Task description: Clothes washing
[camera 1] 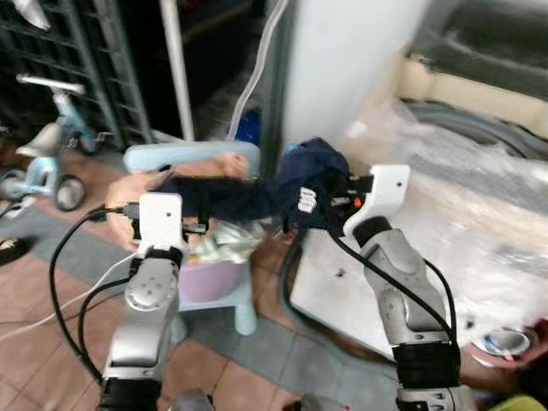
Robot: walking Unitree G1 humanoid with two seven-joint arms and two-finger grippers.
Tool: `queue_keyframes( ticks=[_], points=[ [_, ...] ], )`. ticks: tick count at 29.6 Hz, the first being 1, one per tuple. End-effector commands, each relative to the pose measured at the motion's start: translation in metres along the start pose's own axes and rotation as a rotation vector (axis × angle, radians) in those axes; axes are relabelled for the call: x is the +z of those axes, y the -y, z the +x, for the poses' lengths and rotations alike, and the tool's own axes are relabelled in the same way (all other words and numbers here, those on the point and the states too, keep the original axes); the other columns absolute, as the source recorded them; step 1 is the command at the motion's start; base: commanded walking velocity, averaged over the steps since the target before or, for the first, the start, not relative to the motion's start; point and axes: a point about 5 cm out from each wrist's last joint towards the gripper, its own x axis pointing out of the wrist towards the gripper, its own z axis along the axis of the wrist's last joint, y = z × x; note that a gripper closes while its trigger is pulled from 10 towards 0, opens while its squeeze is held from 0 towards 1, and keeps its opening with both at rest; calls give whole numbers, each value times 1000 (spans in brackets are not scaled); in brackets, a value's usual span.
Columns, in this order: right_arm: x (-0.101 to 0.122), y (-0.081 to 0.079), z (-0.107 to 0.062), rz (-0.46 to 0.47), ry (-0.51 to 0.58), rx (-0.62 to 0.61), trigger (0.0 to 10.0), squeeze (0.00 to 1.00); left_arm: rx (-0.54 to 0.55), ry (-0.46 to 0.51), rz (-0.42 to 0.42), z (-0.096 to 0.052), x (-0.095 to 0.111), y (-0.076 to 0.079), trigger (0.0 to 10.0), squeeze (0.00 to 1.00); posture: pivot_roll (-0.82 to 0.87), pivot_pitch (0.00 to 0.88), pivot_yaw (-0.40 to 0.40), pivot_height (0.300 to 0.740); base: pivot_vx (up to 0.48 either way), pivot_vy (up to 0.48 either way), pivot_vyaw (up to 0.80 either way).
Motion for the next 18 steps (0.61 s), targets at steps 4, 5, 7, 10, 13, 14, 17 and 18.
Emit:
queue_keyframes(
  ticks=[4, 5, 7, 10, 13, 14, 17, 18],
  points=[
    [5, 5, 0, -15, 25, -19, 10000, 0, -14, 3, -9, 1, 2, 5, 10000, 0, -6, 0, -23, 740, 0, -275, -473],
    [5, 5, 1, -15, 26, -19, 10000, 0, -14, 3, -9, 1, 2, 5, 10000, 0, -6, 0, -23, 740, 0, -270, -400],
    [5, 6, 1, -18, 29, -21, 10000, 0, -11, 0, -18, 1, 2, 5, 10000, 0, -7, 0, -22, 740, 0, -120, 0],
    [6, 6, 2, -28, 35, -21, 10000, 0, -7, 5, -46, 1, 2, 6, 10000, 0, -8, 0, -21, 740, 0, 0, 0],
    [8, 7, 3, -35, 40, -23, 10000, 0, -12, 8, -49, 1, 3, 5, 10000, 0, -8, 0, -22, 740, 0, 0, 0],
    [9, 8, 3, -37, 42, -23, 10000, 0, -13, 10, -52, 1, 4, 6, 10000, 0, -2, 0, -28, 740, 0, 0, 0],
    [10, 9, 5, -64, 45, -7, 10000, 0, -11, 20, -53, 3, 7, 3, 10000, 0, 3, 0, -36, 740, 0, 0, 0],
    [10, 9, 7, -77, 46, 1, 10000, 0, -3, 20, -39, 4, 7, 1, 10000, 0, 3, 0, -35, 740, 0, 0, 0]
  ],
)
